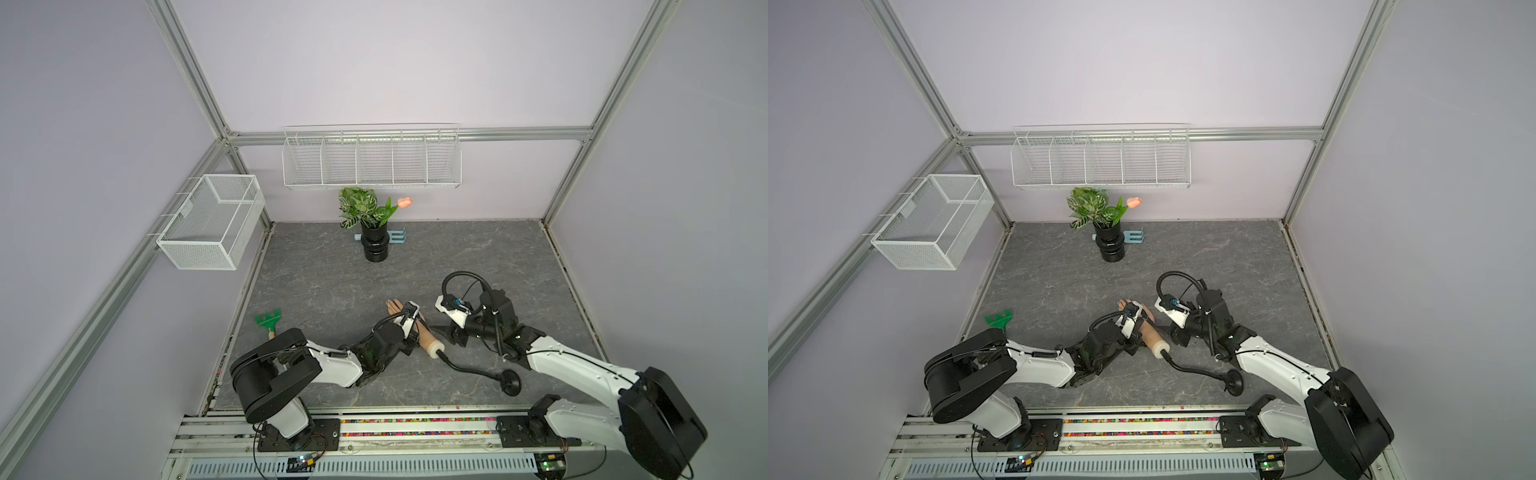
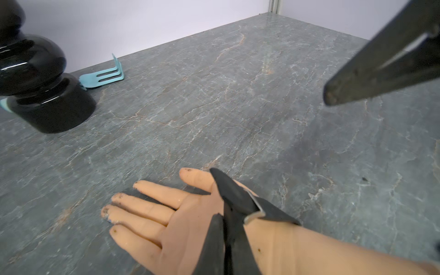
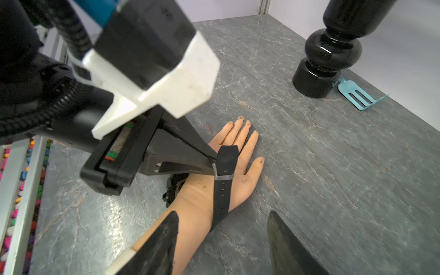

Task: Take off the watch
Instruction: Pick up the hand from the center of the board, then untie the watch from the hand.

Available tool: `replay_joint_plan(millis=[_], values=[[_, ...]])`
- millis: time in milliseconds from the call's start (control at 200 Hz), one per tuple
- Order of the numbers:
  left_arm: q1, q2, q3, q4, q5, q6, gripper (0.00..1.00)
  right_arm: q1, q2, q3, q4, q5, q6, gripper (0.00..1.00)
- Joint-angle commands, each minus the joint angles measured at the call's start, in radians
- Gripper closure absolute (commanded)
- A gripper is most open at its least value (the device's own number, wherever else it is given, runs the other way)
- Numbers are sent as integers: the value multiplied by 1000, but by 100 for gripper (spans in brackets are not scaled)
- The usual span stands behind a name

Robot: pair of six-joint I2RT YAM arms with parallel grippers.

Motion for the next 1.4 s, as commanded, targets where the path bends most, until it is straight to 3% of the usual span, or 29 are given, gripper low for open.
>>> replay_joint_plan(millis=[0,130,300,550,650,775,885,1029,1219,1394], values=[[3,-7,-30,125,-92,-71,100,63,59,-26,129,209,46,45],[3,5,-34,145,-27,-77,100,129,122,-29,190,367,58,46],[3,8,-62,199,19,-79,100,152,189,-8,194,446,21,47],[3,-29,-56,191,25,-131,100,156,258,25,181,227,-36,42],[3,-18,-50,227,47,-178,100,155,290,25,229,218,-28,39],[3,2,-38,229,48,-241,100,155,305,14,295,183,-12,26],[3,9,-37,234,49,-258,100,165,327,37,276,260,2,25],[3,0,-25,200,39,-276,100,220,371,32,311,446,-25,29],[2,-37,-38,165,3,-281,100,246,382,-9,389,708,-29,43],[3,-58,-46,166,5,-286,100,256,369,-29,414,791,-28,60]])
